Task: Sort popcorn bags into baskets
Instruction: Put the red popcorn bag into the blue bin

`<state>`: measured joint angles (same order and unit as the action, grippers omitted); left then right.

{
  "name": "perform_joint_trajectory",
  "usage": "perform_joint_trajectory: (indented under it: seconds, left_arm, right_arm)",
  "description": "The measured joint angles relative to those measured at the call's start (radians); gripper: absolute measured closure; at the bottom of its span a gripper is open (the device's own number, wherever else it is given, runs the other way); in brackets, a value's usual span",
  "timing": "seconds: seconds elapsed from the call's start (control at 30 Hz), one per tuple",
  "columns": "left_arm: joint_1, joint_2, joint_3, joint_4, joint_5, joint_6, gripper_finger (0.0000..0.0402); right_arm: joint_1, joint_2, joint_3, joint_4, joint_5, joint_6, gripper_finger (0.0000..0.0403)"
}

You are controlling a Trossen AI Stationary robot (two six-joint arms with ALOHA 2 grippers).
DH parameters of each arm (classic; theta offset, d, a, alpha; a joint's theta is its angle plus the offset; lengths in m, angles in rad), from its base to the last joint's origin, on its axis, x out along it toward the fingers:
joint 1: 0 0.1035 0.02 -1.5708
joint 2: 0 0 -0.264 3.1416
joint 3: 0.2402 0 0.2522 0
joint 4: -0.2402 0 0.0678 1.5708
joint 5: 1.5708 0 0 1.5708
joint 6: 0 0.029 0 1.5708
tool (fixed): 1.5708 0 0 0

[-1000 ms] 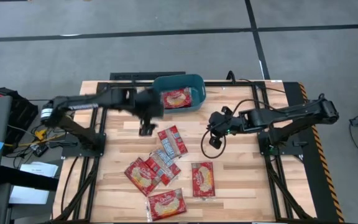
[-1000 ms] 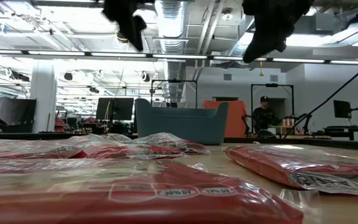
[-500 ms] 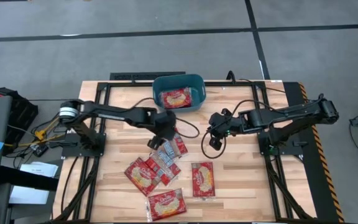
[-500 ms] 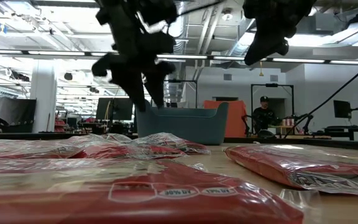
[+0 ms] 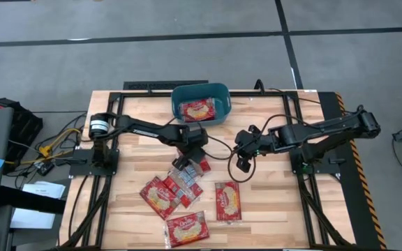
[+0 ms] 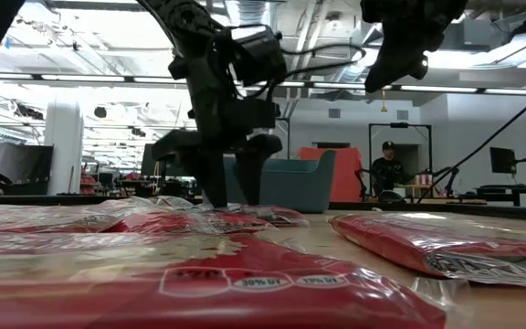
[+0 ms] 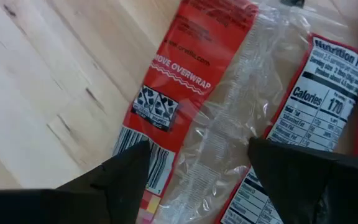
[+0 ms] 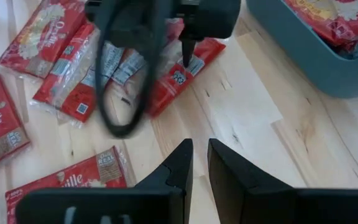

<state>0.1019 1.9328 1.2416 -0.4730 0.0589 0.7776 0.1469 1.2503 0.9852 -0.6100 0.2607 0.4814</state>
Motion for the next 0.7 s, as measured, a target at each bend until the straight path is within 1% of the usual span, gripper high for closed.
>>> perform_joint_trajectory:
  seconds: [0.07, 0.17, 0.27, 0.43, 0.47, 0.7]
  left_arm:
    - [0.001, 0.011, 0.004, -0.021, -0.008, 0.000, 0.0146]
    - [0.001, 0.023, 0.004, -0.039, -0.025, -0.001, 0.0183]
    - [0.000, 0.029, 0.004, -0.044, -0.028, -0.007, 0.0248]
    - [0.000, 0.032, 0.009, -0.053, -0.045, -0.056, 0.0374]
    - [0.000, 0.033, 0.014, -0.059, -0.052, -0.072, 0.0387]
    - [-0.003, 0.035, 0.028, -0.072, -0.136, -0.131, 0.0399]
  right_arm:
    - [0.006, 0.000, 0.000, -0.013, 0.000, 0.008, 0.0328]
    - [0.006, 0.000, 0.000, -0.022, 0.000, 0.011, 0.0328]
    - [0.010, 0.000, 0.000, -0.024, 0.003, 0.011, 0.0328]
    - [0.010, 0.000, 0.000, -0.022, 0.002, 0.011, 0.0328]
    - [0.010, 0.000, 0.000, -0.022, 0.002, 0.011, 0.0328]
    - [0.010, 0.000, 0.000, -0.022, 0.002, 0.025, 0.0328]
